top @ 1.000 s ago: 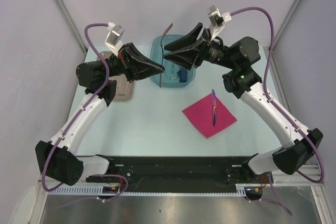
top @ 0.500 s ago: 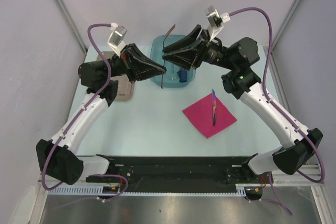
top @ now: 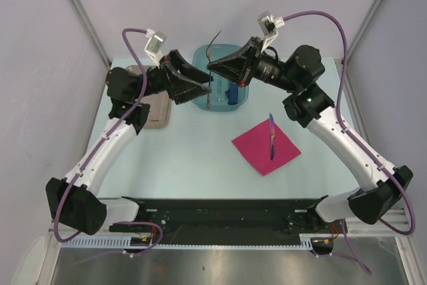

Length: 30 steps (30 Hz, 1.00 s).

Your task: Place the utensils on the paper napkin and roll it up

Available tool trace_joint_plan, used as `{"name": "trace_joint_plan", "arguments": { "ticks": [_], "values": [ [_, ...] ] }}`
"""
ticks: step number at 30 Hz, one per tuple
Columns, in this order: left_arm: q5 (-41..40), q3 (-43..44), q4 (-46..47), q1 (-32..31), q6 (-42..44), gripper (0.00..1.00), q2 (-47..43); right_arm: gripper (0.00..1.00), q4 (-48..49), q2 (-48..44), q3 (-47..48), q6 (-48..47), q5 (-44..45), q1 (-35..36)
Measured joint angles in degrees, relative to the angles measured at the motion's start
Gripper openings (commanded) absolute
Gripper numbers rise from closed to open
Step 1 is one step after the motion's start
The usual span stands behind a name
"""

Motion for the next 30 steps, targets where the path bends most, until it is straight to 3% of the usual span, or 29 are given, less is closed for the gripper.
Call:
{"name": "trace_joint_plan", "arguments": {
  "ticks": [3,9,13,19,30],
  "values": [
    [-4.5,0.6,-11.9,3.6,7.5,1.0,-0.6,0.0,-9.0,-1.8,-0.5,-4.1,6.6,-0.8],
    [-20.7,0.7,-31.3,12.5,23.8,1.0,-6.5,0.0,-23.9,-6.5,-5.9,-11.2,19.6,-5.5],
    [-34.8,2.1,-40.6,13.2,34.4,1.0,-12.1,0.0,-30.6,-6.9,-13.2,-14.6,26.8,-8.8],
    [-51.1,3.0,-46.8,13.4,43.0,1.0,-16.3,0.0,-37.0,-3.3,-24.2,-18.4,31.9,-14.5],
    [-54.2,-6.1,-52.1,13.6,45.7,1.0,-16.0,0.0,-39.8,11.9,-25.2,-18.5,35.8,-17.1]
  ]
}}
